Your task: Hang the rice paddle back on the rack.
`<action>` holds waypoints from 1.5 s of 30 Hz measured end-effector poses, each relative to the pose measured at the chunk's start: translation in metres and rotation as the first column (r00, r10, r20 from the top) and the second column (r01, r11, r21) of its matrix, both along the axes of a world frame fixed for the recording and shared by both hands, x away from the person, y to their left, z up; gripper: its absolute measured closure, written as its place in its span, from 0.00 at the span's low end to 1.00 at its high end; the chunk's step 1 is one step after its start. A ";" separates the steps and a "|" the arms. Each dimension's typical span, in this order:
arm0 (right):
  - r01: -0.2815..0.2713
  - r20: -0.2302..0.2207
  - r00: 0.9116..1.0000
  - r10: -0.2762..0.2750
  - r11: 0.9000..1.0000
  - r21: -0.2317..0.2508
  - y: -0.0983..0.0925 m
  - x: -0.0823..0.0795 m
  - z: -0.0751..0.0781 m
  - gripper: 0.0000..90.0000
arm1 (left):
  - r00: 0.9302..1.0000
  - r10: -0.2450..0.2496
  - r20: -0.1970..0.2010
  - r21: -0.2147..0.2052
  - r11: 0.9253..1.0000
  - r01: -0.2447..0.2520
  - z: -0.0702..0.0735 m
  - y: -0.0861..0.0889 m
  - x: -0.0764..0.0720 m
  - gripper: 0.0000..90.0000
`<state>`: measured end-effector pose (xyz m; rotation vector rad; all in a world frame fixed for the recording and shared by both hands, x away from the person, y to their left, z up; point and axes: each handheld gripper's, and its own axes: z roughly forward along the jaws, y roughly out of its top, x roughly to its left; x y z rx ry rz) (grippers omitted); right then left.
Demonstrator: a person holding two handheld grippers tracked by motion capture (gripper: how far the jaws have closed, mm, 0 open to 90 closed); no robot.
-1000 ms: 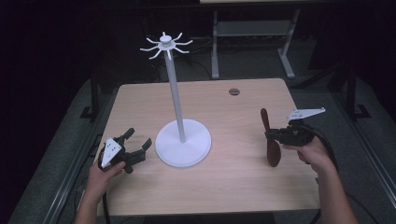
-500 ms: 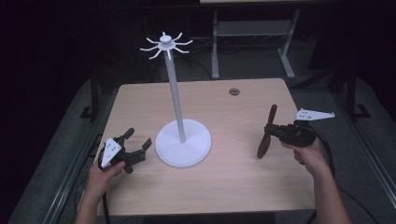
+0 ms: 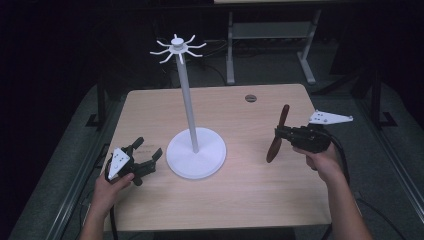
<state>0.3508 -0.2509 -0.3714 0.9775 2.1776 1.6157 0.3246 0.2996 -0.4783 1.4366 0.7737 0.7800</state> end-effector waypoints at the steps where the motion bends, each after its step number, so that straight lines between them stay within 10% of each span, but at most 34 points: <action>1: -0.004 0.004 1.000 0.004 1.000 0.001 0.002 0.001 0.002 0.86 | 1.000 0.000 0.000 -0.002 1.000 0.000 0.000 0.000 0.000 0.15; 45: -0.166 0.126 0.978 0.165 0.986 -0.002 0.082 0.017 0.076 0.86 | 1.000 -0.002 0.006 -0.002 1.000 0.002 0.000 -0.001 0.001 0.15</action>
